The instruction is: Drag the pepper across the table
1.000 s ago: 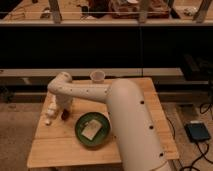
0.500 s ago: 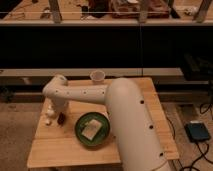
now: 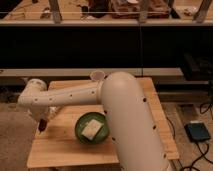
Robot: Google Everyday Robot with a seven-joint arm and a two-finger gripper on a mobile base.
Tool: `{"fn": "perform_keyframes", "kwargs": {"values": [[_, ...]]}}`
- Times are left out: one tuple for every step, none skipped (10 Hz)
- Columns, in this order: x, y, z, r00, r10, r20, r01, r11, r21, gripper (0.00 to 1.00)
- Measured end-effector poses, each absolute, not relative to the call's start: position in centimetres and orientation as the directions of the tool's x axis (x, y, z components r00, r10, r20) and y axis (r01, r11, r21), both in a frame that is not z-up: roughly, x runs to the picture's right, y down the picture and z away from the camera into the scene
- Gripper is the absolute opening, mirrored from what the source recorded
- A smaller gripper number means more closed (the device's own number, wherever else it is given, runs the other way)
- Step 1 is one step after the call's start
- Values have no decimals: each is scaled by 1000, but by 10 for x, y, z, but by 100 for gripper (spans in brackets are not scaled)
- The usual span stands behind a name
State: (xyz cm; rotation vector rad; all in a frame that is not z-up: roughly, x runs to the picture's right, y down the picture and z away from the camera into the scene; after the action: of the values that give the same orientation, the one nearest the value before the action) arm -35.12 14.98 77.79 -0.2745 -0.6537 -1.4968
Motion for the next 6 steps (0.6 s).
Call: {"fn": "perform_keyframes", "kwargs": {"values": [[-350,149,773,-64,-827,559,972,77,224,0],[-348,153,772,-69,-820,568,973,69,219,0],[-344,164,774,-73,-806,588,975,67,213,0],[-339,170,778,-71,-799,598,976,68,206,0],[-329,186,788,-63,-782,620,977,78,197,0],[-321,206,801,-59,-764,643,977,88,194,0]]}}
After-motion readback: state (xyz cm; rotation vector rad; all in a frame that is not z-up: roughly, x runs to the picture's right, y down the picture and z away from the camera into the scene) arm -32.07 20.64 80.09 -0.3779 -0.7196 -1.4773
